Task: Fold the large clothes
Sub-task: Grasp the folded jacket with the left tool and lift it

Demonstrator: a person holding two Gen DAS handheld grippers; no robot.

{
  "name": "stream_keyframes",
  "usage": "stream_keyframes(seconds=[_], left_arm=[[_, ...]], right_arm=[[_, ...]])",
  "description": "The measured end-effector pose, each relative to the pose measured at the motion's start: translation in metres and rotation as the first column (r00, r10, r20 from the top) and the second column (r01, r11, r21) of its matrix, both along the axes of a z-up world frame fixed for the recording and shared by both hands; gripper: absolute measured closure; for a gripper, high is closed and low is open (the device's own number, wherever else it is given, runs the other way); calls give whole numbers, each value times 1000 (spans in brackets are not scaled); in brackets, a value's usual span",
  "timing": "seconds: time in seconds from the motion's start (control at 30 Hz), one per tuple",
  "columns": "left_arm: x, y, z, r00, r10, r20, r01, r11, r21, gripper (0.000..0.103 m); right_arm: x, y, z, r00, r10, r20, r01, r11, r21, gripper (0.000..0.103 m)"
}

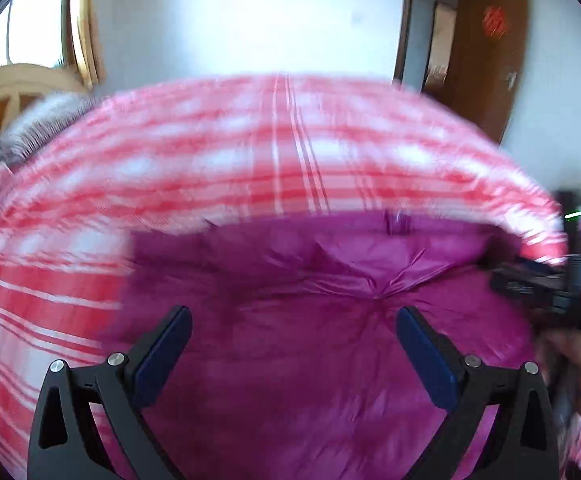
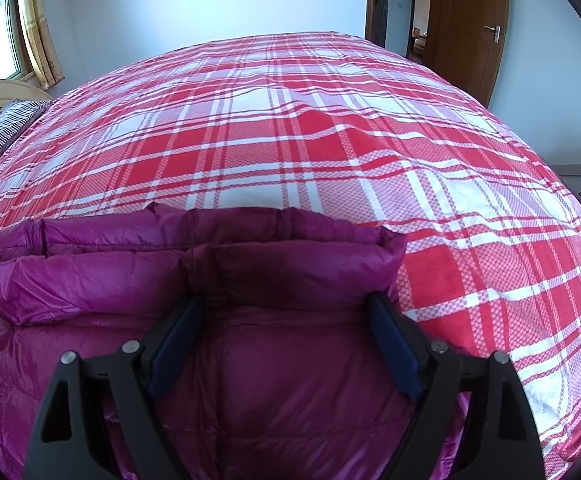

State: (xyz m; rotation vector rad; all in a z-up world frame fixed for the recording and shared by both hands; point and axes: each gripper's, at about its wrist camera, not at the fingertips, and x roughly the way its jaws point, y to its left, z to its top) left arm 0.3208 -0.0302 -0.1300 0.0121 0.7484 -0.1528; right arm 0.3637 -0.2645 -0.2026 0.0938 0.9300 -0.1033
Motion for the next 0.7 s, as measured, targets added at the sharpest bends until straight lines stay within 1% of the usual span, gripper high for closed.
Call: stream_keyframes(seconds=[0.03, 0.07, 0.13, 0.17, 0.2, 0.23, 0.27, 0.3, 0.33, 0.37, 0.43, 0.47, 0.57, 0.6, 0.63, 0.7], left_arm=[[-11, 13, 6, 1000, -1, 19, 1, 1000, -4, 1], [-22, 33, 8, 1000, 5, 21, -5, 1000, -13, 1], [-35, 68, 0, 999, 41, -14, -42, 999, -30, 1], [-39, 84, -7, 998, 55, -35, -57, 997, -52, 1], [-46, 101, -15, 996, 56, -64, -62, 994, -92, 1], [-53, 114, -23, 995, 44, -93, -57, 989, -136, 1], [-59, 123, -31, 994, 31, -108, -50, 982, -180, 1], [-66, 130, -36, 993, 18, -113, -43, 974, -223, 1], [-72, 133, -43, 992, -8, -123, -27, 961, -276, 1], [-75, 133, -49, 990, -39, -133, -6, 945, -326, 1], [-75, 129, -56, 989, -58, -133, 5, 931, -366, 1], [-75, 126, -58, 990, -56, -133, 3, 929, -371, 1], [-69, 118, -69, 984, -83, -155, 12, 912, -410, 2], [-68, 115, -73, 985, -74, -156, 5, 917, -400, 3], [-68, 112, -72, 988, -67, -141, 8, 923, -385, 7], [-72, 105, -70, 987, -100, -123, 47, 926, -376, 32]], right_arm=[[0, 0, 0, 1000, -1, 1, 1, 1000, -1, 16], [-1, 1, 1, 1000, -1, 2, 1, 1000, -3, 16], [-1, 2, 3, 1000, 4, -2, -4, 1000, -3, 16], [-2, 2, 6, 1000, 14, -9, -14, 1000, 0, 16], [-7, 2, 14, 1000, 24, -20, -25, 1000, -6, 16], [-15, 1, 24, 1000, 11, -6, -11, 1000, -1, 17], [-25, 2, 35, 1000, 6, 20, -6, 1000, 27, 17], [-38, 6, 47, 998, 28, 48, -32, 997, 75, 17], [-52, 14, 59, 995, 74, 73, -81, 991, 109, 15], [-65, 25, 67, 988, 119, 95, -130, 984, 118, 13], [-90, 49, 76, 968, 217, 128, -230, 968, 103, 8], [-101, 63, 75, 954, 273, 124, -285, 955, 86, 8], [-117, 92, 58, 935, 351, 60, -354, 934, 53, 10], [-118, 99, 50, 932, 361, 29, -362, 932, 24, 10], [-117, 103, 39, 939, 344, -5, -344, 939, -27, 11], [-114, 106, 19, 942, 333, -36, -334, 942, -25, 9]])
